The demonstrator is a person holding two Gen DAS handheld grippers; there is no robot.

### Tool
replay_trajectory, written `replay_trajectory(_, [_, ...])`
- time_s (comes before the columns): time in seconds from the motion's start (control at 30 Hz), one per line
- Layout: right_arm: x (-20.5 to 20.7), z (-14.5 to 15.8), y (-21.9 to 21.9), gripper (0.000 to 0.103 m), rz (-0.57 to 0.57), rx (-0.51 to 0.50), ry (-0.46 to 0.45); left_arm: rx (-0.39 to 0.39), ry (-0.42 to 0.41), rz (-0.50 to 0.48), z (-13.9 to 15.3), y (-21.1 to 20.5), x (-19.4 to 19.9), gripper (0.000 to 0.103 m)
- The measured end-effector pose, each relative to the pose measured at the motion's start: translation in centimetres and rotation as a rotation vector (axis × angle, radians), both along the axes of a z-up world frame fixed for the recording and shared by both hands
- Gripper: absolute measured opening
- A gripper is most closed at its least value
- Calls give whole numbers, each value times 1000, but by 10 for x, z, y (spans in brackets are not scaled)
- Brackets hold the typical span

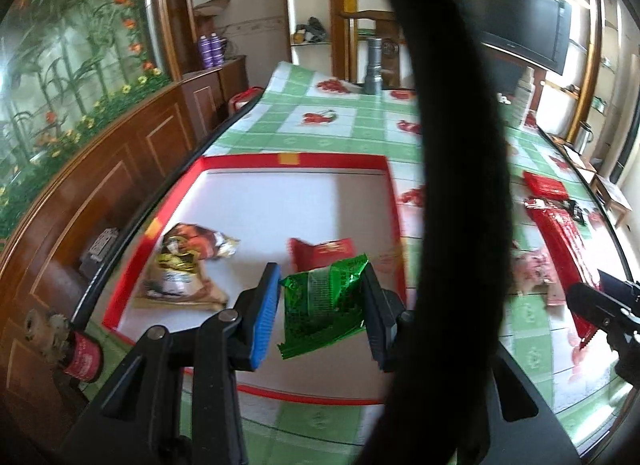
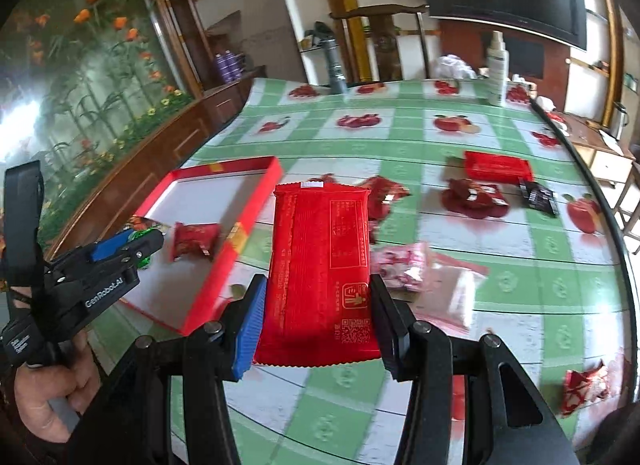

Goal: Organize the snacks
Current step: 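Carry the green packet and large red packet over the tray with both grippers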

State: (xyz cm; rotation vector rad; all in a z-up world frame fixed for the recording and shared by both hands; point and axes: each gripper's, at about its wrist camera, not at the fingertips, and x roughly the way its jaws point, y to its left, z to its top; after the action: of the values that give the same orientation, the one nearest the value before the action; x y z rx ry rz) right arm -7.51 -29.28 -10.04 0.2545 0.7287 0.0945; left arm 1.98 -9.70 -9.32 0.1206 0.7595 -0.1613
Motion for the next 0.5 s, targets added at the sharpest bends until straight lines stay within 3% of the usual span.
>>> replay_trajectory(0.5, [48, 1, 73, 49, 193, 37, -6, -12, 55, 82, -18, 50, 14, 41])
